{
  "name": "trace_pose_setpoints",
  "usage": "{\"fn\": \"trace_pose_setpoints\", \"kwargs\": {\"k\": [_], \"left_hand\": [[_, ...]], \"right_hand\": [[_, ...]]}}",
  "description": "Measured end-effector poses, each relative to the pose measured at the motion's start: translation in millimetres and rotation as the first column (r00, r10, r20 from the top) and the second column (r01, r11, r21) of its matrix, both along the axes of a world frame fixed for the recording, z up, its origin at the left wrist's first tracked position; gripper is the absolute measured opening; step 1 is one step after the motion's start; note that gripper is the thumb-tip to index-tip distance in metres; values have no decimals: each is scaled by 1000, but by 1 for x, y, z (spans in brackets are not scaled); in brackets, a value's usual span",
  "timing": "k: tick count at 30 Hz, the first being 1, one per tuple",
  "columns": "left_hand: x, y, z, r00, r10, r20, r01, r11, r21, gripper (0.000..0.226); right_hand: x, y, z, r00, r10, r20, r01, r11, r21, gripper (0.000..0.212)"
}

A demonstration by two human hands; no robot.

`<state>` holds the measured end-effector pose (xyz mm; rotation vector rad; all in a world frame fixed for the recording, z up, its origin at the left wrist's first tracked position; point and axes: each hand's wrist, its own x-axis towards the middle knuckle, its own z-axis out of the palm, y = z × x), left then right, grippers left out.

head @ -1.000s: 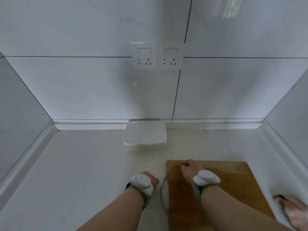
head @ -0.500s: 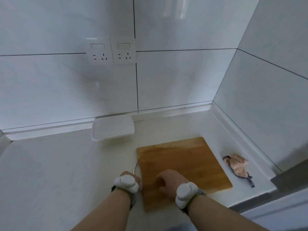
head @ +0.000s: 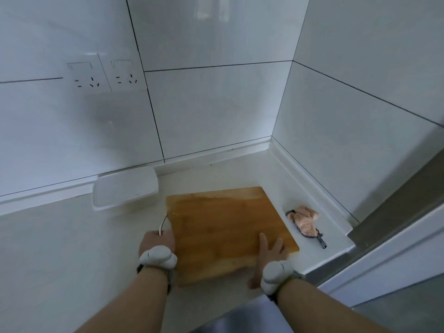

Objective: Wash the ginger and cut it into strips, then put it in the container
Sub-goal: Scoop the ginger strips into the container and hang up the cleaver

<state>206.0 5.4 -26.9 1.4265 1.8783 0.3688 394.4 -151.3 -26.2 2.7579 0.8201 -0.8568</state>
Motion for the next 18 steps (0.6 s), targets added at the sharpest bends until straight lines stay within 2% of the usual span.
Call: {"fn": "trace_pose_setpoints", "kwargs": {"k": [2, 4, 5, 7, 8, 10, 12, 15, 18], "left_hand": [[5, 14, 19, 990, -32, 140, 31, 999, 9, 33], [20, 26, 42, 965, -76, 251, 66, 997, 46, 37], [29, 31, 52, 943, -59, 328, 30, 995, 92, 37], [48, 33, 82, 891, -19, 454, -61, 985, 161, 32], [59, 31, 99, 865, -55, 498, -56, 977, 205, 33], [83, 28, 132, 834, -179, 521, 4, 947, 320, 35], [108, 25, 153, 810, -257, 528, 29, 916, 401, 24], [146, 18, 173, 742, -371, 559, 102, 886, 453, 31], [184, 6, 190, 605, -533, 591, 245, 831, 499, 37]], "right_hand": [[3, 3, 4, 1000, 2, -9, -1, 999, 38, 90], [8, 5, 13, 1000, 6, -18, -4, 991, 136, 82], [12, 7, 16, 1000, 19, -1, -19, 983, 184, 78], [16, 10, 21, 996, 29, 81, -50, 960, 274, 60], [17, 12, 25, 991, 23, 129, -63, 948, 313, 50], [20, 20, 35, 986, -21, 165, -44, 924, 380, 35], [27, 28, 46, 978, -55, 200, -32, 911, 410, 26], [49, 41, 52, 975, -64, 214, -25, 921, 390, 26], [79, 50, 61, 968, -101, 228, -3, 909, 418, 23]]}}
